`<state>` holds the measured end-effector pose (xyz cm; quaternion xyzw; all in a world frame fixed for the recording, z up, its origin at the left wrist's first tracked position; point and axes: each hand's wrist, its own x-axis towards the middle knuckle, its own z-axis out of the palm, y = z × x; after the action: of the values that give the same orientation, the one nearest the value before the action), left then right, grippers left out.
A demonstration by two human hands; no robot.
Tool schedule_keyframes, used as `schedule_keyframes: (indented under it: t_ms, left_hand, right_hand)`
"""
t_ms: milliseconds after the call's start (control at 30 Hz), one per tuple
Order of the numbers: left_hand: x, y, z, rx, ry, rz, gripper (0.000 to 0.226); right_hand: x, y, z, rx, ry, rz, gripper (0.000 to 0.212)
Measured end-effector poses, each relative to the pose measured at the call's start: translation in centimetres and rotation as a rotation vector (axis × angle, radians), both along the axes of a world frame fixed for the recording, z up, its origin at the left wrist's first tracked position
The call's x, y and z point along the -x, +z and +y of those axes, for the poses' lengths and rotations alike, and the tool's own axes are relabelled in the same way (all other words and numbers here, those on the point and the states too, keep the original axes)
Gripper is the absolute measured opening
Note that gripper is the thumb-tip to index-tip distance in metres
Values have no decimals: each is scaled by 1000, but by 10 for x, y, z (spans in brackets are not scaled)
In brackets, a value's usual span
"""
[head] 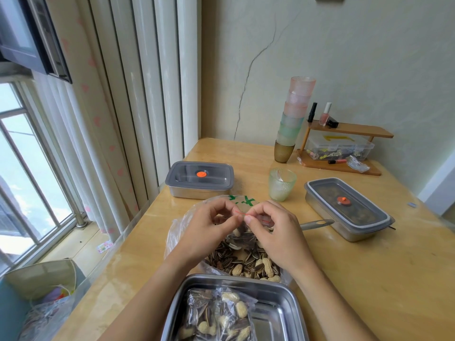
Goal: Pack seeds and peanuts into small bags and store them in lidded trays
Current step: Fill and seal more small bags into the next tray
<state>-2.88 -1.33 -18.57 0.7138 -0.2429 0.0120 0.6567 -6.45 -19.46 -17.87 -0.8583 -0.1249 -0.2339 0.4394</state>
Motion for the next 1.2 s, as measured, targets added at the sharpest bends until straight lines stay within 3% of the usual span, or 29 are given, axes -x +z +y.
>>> schedule_keyframes:
  t_ms: [300,767,1000,1200]
  left_hand:
    - [-1,0,-1,60,-23,44,6]
    - [-4,-3,0,42,-14,51,5]
    - [-2,-1,-2,139,36,70,16]
    - [-2,0,-1,27,-24,13,7]
  right_hand:
    - [1,0,-2,-88,-39,102,15]
    - [3,0,3,27,-73,21,15]
    - [3,0,3,39,-82,-19,15]
    - [5,3,3,70,-43,-38,15]
